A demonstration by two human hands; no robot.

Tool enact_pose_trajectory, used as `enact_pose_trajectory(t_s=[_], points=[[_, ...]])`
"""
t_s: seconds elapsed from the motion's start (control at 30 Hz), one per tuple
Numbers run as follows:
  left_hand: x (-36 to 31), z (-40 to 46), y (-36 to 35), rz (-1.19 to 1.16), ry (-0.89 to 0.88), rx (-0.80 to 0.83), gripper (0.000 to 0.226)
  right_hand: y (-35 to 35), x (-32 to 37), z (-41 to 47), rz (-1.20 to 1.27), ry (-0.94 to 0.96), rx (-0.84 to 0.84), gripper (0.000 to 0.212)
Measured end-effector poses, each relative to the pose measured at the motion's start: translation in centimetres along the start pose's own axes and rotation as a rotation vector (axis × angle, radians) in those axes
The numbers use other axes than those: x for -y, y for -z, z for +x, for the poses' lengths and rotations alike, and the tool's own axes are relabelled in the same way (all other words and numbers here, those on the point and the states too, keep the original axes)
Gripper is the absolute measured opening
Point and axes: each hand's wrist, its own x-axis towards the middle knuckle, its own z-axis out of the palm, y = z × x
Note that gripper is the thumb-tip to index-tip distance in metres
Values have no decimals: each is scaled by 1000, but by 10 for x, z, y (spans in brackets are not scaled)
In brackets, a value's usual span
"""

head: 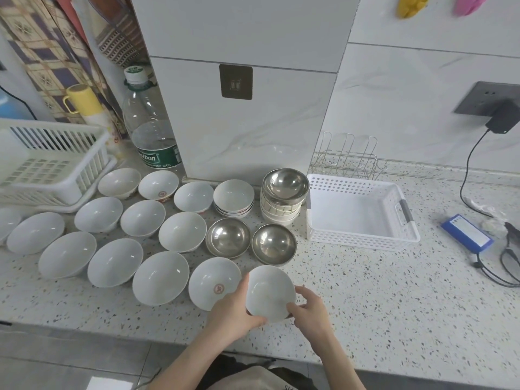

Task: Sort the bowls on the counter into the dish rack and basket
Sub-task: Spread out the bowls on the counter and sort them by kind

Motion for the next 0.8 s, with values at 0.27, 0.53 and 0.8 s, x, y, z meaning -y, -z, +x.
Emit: enact_pose_trajectory(t_s=[0.27, 0.53, 0.8], points=[[-2, 0, 3, 60, 0, -5, 98, 0, 1, 1, -10, -40, 8, 43], [-5, 2, 7, 143, 8, 15, 99, -2, 2, 3, -68, -62, -1, 44], [2, 13, 36, -13, -19, 234, 86, -5, 6, 2, -69, -135, -222, 40]])
